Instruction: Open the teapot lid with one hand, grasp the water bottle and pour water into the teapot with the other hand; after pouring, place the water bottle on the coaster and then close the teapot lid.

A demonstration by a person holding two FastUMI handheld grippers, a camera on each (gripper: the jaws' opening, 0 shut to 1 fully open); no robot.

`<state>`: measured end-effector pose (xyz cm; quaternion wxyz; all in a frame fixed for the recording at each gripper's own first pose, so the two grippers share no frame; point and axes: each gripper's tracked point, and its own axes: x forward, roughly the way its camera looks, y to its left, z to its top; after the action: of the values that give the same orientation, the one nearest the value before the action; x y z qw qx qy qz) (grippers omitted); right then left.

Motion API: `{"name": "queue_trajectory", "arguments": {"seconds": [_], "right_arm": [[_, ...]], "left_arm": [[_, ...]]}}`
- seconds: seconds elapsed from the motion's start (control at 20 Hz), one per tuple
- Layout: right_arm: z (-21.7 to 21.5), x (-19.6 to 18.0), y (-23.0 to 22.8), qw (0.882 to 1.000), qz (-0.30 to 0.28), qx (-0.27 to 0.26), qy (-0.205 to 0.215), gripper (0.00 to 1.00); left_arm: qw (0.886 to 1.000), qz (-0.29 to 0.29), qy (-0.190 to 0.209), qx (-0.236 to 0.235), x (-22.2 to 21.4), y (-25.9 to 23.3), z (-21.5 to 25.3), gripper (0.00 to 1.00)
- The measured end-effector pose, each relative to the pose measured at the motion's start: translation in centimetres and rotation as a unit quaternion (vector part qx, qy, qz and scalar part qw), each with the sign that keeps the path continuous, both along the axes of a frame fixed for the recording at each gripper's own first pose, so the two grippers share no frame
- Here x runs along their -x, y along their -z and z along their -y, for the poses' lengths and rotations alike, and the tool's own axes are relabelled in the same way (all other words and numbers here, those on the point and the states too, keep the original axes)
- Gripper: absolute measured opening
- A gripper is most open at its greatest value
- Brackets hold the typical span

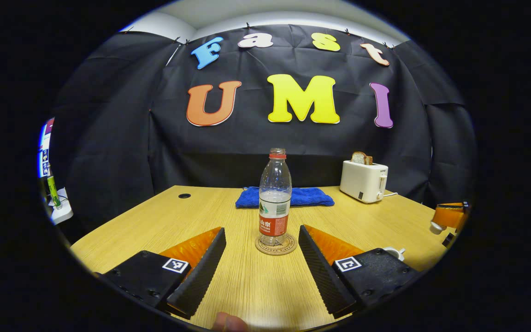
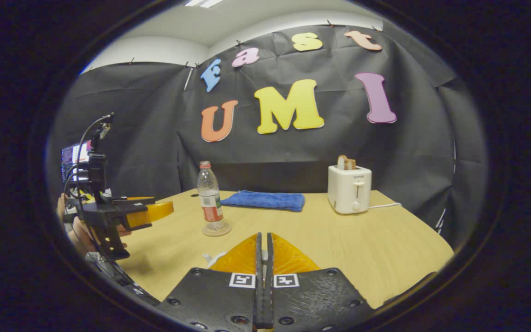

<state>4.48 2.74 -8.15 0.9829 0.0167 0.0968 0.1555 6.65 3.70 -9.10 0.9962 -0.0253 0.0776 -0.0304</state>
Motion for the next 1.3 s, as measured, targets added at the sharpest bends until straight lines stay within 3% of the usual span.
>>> {"name": "queue_trajectory", "arguments": {"seconds": [0.3,0.55,1.3], "right_arm": [[-4.2,-2.2,1.4,0.999,0.005,0.015,-0.038,0.0],[-6.0,-3.4,4.0,0.998,-0.014,0.02,-0.054,0.0],[-6.3,-4.0,6.0,0.998,-0.018,0.029,-0.054,0.0]], "left_arm": [[0.998,0.036,-0.04,-0.044,4.7,-1.7,-2.7,0.99],[0.997,0.042,-0.057,-0.038,6.8,-2.1,-3.8,0.99],[0.998,0.039,-0.049,-0.029,7.8,-2.2,-3.4,0.99]]}}
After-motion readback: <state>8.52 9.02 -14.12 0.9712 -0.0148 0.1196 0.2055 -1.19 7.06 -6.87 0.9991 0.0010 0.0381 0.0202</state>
